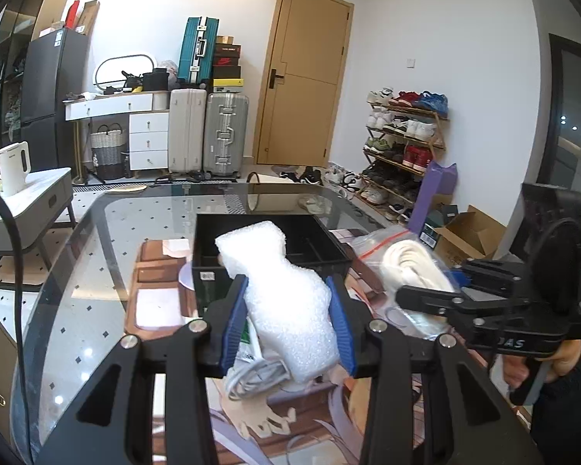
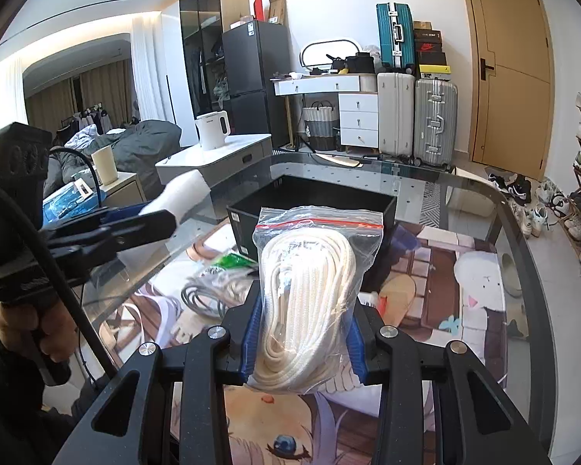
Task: Organize soft objects
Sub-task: 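Carry the white foam and bagged rope over the black box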
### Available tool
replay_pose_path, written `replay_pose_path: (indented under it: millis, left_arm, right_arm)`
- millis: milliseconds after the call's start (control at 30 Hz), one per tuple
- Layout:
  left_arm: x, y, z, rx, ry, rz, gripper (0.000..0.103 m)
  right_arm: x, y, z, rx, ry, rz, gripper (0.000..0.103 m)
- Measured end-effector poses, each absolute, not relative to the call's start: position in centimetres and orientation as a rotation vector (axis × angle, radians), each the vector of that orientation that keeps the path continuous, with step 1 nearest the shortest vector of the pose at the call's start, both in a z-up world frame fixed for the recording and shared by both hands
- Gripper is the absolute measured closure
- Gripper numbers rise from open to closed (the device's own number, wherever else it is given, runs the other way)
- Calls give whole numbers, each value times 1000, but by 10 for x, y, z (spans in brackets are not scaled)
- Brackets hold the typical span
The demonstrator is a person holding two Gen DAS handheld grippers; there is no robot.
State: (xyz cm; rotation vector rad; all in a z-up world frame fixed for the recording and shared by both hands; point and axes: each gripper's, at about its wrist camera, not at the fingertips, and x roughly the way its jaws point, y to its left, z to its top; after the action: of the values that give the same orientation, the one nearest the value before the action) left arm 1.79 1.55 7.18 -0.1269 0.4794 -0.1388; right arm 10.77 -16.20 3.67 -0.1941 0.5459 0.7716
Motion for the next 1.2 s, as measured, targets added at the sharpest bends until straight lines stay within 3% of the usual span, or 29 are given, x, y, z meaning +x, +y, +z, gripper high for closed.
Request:
replay_pose_path:
  millis: [1200]
  left_arm:
    - [97, 48, 69, -46, 513, -39, 63]
  right_arm:
    - [188, -108, 63, -211, 603, 757, 65]
